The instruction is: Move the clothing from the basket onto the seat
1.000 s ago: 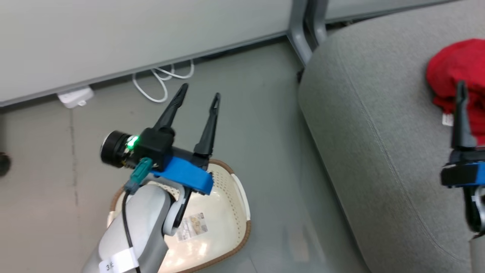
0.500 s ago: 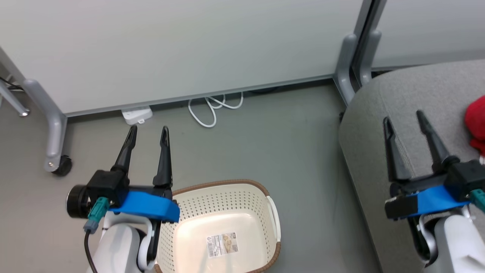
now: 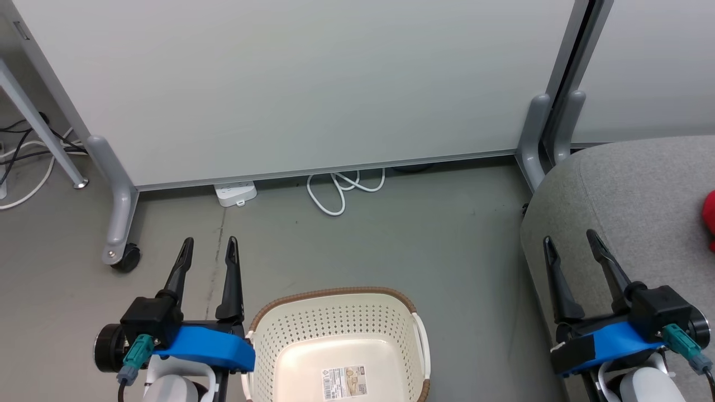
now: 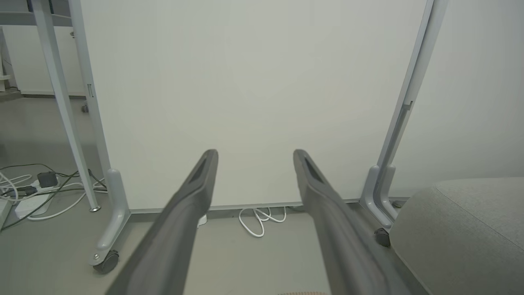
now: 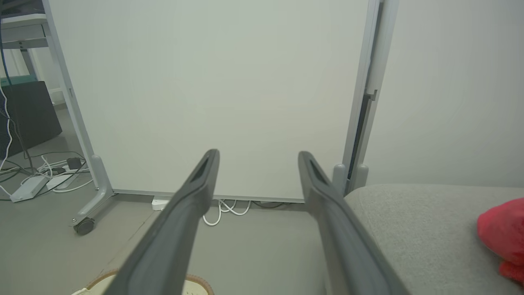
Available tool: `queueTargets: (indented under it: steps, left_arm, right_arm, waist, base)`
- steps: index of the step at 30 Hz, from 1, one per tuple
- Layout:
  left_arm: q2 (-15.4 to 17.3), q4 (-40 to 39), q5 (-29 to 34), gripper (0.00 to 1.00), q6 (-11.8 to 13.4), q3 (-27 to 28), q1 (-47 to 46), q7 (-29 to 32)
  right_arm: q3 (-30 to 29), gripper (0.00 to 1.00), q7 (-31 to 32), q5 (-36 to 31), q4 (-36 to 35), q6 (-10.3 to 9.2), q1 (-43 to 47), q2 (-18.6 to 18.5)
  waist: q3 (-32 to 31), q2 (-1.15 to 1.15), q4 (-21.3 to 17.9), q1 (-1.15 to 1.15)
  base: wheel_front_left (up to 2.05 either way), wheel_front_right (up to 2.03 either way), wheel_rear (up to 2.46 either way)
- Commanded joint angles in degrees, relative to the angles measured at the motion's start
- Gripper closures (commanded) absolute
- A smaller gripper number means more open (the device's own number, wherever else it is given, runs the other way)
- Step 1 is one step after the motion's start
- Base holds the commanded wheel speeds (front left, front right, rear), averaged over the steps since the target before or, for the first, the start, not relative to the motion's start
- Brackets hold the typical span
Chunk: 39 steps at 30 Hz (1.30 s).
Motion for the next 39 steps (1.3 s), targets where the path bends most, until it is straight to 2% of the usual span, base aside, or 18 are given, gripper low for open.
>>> queueTargets:
  steps: [1, 10, 29, 30, 35, 39]
  left_arm:
    - [-0.2, 0.1, 0.5, 0.00, -0.2, 0.1, 0.5, -0.2]
    - [-0.2, 0.9, -0.5, 0.00, -0.6, 0.4, 1.7, -0.2]
    - [-0.3, 1.2, -0.6, 0.00, 0.3, -0.5, 2.4, -0.2]
    - [-0.2, 1.2, -0.7, 1.00, 0.2, -0.4, 2.4, 0.0]
    - [-0.2, 3.6, -1.0, 1.00, 0.2, -0.4, 4.4, 0.5]
    - [-0.2, 3.6, -4.4, 1.00, 0.1, 0.3, 4.1, 1.6]
  right_arm:
    - [-0.2, 0.00, 0.0, 0.2, 0.1, 0.01, 1.0, 0.3]
    - [-1.1, 0.00, 0.0, 0.7, 0.9, 0.01, 3.6, 1.3]
    - [-1.4, 0.00, 0.0, 0.9, 1.7, 0.01, 4.4, 1.6]
    - [-1.4, 1.00, 0.0, 0.7, 1.7, 0.00, 3.6, 1.5]
    - [-1.4, 1.00, 0.3, 0.9, 4.1, 0.00, 4.6, 1.7]
    - [-2.0, 1.00, 1.5, 4.5, 4.3, 0.00, 4.1, 1.7]
  waist:
    - [-0.2, 0.00, 0.2, 0.01]
    - [-1.1, 0.00, 1.1, 0.01]
    - [-1.9, 0.00, 1.4, 0.01]
    - [-1.9, 0.00, 1.4, 0.01]
    - [-1.9, 0.00, 1.4, 0.01]
    - [-1.9, 0.00, 1.3, 0.01]
  base:
    - [0.00, 0.00, 0.00]
    - [0.00, 0.00, 0.00]
    - [0.00, 0.00, 0.00]
    - [0.00, 0.00, 0.00]
    - [0.00, 0.00, 0.00]
    - [0.00, 0.00, 0.00]
